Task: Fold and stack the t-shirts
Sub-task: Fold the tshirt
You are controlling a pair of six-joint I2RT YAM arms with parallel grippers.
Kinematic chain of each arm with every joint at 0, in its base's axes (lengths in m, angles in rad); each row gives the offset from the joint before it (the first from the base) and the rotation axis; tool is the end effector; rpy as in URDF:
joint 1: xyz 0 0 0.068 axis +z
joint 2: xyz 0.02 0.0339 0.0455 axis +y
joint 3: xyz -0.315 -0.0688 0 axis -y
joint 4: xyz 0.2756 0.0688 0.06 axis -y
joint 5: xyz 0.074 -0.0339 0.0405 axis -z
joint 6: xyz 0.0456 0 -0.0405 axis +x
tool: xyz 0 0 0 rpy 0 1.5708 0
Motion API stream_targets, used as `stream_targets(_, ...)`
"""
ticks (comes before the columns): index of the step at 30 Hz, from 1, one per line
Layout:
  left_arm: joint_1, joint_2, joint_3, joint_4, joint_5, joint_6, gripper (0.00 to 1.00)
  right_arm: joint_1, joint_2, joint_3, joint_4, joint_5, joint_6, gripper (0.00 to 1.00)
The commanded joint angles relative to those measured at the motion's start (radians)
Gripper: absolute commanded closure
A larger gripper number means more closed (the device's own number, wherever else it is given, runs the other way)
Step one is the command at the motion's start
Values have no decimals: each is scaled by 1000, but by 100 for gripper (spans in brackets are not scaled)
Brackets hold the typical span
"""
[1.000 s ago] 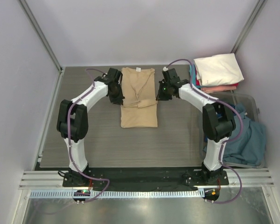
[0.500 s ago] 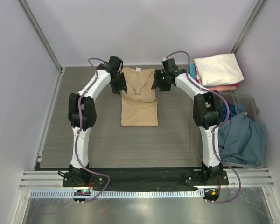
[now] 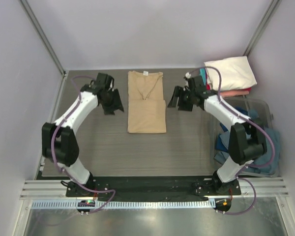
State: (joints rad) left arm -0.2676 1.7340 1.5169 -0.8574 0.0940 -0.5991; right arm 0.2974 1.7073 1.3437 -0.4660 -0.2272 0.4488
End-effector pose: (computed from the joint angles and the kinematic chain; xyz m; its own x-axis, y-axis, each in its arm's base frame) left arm 0.3944 -0.1126 0.3185 -0.8731 -0.3427 -0.3467 -0.2252 0.9143 -0.3367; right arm 0.4002 0.1334 0.2963 -0.8224 0.1901 -0.5362 -0.0822 0.8929 0.4426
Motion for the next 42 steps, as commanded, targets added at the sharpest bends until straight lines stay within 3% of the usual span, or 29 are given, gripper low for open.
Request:
stream_targets(1, -42, -158, -260, 185, 61, -36, 46, 31, -92, -249, 141, -119, 80, 31)
stream_targets(7, -70, -260, -544, 397, 124, -100, 44, 88, -100, -441, 280, -164, 137, 31)
stream_targets(11, -71, -268, -670, 535, 148, -126, 41, 106, -42, -462, 343, -172, 152, 32)
stream_targets(17, -73, -222, -698, 618, 131, -139, 37, 109, 40, -433, 383, -158, 153, 37)
stream_targets(22, -71, -147, -710, 672, 133, -157, 37, 109, 87, -428, 408, -169, 162, 50)
stream_targets(31, -78, -91, -747, 771, 153, -195, 53, 109, 109, -433, 412, -170, 151, 73)
stream_targets(34, -76, -87, -762, 802, 156, -209, 67, 109, 110, -437, 415, -172, 154, 79)
stream_targets(38, -87, -88, -761, 819, 171, -222, 97, 109, 95, -443, 417, -173, 156, 88)
stream_targets(42, -116, -152, -774, 808, 176, -231, 100, 109, 40, -471, 400, -176, 159, 99)
